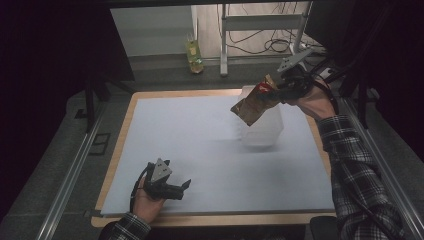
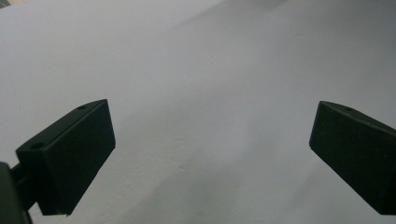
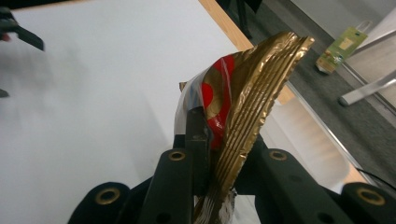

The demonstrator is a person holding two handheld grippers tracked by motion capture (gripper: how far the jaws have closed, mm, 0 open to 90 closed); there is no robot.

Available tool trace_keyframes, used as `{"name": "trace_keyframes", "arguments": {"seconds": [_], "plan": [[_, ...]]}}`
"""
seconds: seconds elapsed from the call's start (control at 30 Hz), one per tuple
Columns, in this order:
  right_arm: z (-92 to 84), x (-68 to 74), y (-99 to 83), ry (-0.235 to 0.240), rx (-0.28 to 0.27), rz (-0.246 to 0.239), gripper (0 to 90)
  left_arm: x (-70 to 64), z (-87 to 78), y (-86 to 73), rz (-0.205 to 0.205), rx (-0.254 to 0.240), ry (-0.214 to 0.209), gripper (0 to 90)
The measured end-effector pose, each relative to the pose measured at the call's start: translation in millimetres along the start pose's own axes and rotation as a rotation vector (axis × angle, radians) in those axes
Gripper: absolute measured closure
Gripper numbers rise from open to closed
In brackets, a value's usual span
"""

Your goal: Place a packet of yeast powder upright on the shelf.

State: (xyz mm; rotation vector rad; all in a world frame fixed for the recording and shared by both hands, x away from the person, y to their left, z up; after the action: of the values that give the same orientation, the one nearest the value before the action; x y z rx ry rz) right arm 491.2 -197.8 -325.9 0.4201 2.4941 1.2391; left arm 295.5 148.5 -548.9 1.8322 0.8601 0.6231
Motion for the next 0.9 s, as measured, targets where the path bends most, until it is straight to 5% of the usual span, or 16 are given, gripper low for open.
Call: {"name": "trace_keyframes", "arguments": {"seconds": [0.43, 0.9], "plan": [[1.0, -32.7, -3.0, -0.043, 0.041, -0.083, 80.7, -0.1, -0.1, -0.6, -0.003, 0.004, -0.009, 0.3], [19.1, -56.1, -18.2, -0.004, 0.115, -0.182, 80.5, 1.6, -1.4, -0.9, -0.018, -0.002, -0.010, 0.3]]}}
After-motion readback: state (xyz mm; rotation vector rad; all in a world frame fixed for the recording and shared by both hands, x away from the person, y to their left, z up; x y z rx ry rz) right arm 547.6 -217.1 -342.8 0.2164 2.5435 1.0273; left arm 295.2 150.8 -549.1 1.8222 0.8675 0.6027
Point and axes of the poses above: each handheld gripper's, and its own axes: z roughly forward along the jaws, y roughly out of its top, x roughly to its left, the point moved 4 cm from there along z, roughly forward along the jaws, and after that the axes turned 10 degrees about -x, right-handed, at the moved point
